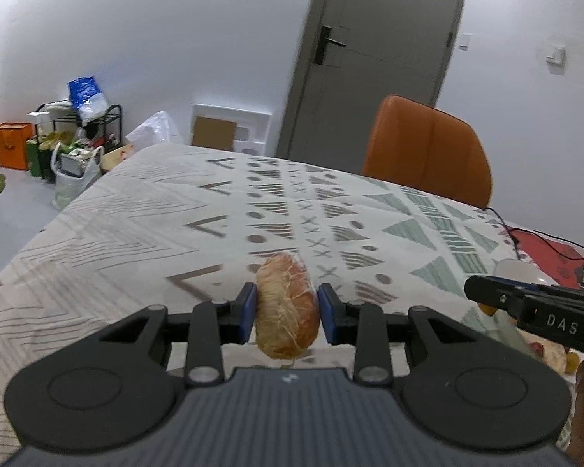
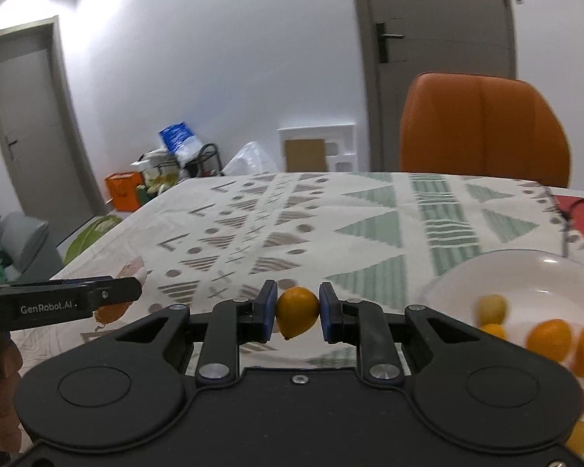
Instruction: Organize fruits
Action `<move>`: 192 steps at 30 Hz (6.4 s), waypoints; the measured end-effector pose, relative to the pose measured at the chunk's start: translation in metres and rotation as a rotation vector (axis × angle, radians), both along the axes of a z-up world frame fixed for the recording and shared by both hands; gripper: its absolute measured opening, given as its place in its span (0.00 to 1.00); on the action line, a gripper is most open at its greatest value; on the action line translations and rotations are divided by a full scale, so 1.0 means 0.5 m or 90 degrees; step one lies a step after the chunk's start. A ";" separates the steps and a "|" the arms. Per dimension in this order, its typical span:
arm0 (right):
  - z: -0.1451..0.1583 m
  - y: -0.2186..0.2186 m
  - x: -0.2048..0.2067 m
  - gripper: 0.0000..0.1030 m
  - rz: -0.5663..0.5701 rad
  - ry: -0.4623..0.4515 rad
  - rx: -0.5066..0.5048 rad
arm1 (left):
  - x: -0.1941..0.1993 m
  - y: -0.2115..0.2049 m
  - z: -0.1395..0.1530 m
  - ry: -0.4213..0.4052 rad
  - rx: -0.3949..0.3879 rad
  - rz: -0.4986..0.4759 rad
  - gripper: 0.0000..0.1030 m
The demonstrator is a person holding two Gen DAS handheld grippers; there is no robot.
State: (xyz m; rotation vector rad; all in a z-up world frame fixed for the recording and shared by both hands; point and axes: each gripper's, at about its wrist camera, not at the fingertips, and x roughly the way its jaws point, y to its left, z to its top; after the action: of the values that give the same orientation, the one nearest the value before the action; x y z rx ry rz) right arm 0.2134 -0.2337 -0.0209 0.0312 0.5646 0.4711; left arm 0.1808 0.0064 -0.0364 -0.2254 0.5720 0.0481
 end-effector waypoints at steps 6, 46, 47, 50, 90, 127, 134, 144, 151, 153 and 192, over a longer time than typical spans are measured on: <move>0.005 -0.065 -0.008 0.21 -0.048 -0.010 0.008 | 0.017 -0.056 0.007 -0.003 0.008 -0.039 0.32; -0.034 -0.337 -0.076 0.23 -0.217 -0.008 0.040 | 0.071 -0.347 0.015 -0.010 0.031 -0.196 0.32; -0.034 -0.339 -0.078 0.30 -0.219 -0.008 0.038 | 0.072 -0.351 0.015 -0.010 0.032 -0.199 0.32; -0.030 -0.349 -0.088 0.36 -0.230 -0.018 0.040 | 0.077 -0.364 0.017 -0.009 0.031 -0.206 0.32; 0.027 -0.213 -0.163 0.78 -0.121 -0.041 0.080 | -0.092 -0.206 0.100 -0.026 0.099 -0.066 0.94; 0.075 -0.165 -0.342 1.00 -0.072 -0.044 0.047 | -0.328 -0.102 0.107 -0.016 0.098 -0.012 1.00; 0.074 -0.157 -0.354 1.00 -0.071 -0.043 0.044 | -0.341 -0.088 0.105 -0.010 0.094 -0.009 1.00; 0.065 -0.152 -0.355 1.00 -0.070 -0.037 0.042 | -0.342 -0.079 0.095 -0.001 0.093 -0.007 1.00; 0.060 -0.152 -0.353 1.00 -0.072 -0.032 0.041 | -0.337 -0.078 0.092 0.003 0.092 -0.009 1.00; 0.061 -0.153 -0.353 1.00 -0.075 -0.034 0.042 | -0.334 -0.079 0.090 0.005 0.092 -0.009 1.00; 0.053 -0.163 -0.346 1.00 -0.084 -0.028 0.040 | -0.324 -0.090 0.085 0.012 0.090 -0.013 1.00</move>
State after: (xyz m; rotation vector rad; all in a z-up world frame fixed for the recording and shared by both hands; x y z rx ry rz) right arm 0.0405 -0.3151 0.0059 0.1173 0.5005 0.3603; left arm 0.0188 -0.0387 0.0060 -0.0819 0.5867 0.0701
